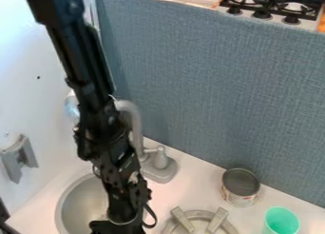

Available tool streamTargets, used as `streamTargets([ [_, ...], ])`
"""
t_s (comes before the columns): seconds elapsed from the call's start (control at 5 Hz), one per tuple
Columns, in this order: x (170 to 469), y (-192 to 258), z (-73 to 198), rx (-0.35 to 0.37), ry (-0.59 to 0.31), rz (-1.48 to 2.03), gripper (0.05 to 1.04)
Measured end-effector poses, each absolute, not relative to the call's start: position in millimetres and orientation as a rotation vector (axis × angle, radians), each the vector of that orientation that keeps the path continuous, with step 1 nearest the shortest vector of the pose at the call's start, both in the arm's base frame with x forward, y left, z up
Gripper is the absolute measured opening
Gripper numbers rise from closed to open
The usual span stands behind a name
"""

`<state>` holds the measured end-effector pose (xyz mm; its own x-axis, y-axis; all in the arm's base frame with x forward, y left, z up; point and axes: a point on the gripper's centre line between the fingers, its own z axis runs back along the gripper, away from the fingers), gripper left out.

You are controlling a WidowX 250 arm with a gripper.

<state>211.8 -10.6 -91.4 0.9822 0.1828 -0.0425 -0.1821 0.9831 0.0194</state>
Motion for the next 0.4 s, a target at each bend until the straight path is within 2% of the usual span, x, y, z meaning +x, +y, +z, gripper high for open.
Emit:
streamTargets([
  [0.4, 231.5, -5.5, -32.2, 0.026, -0.111, 0.345, 1.000],
])
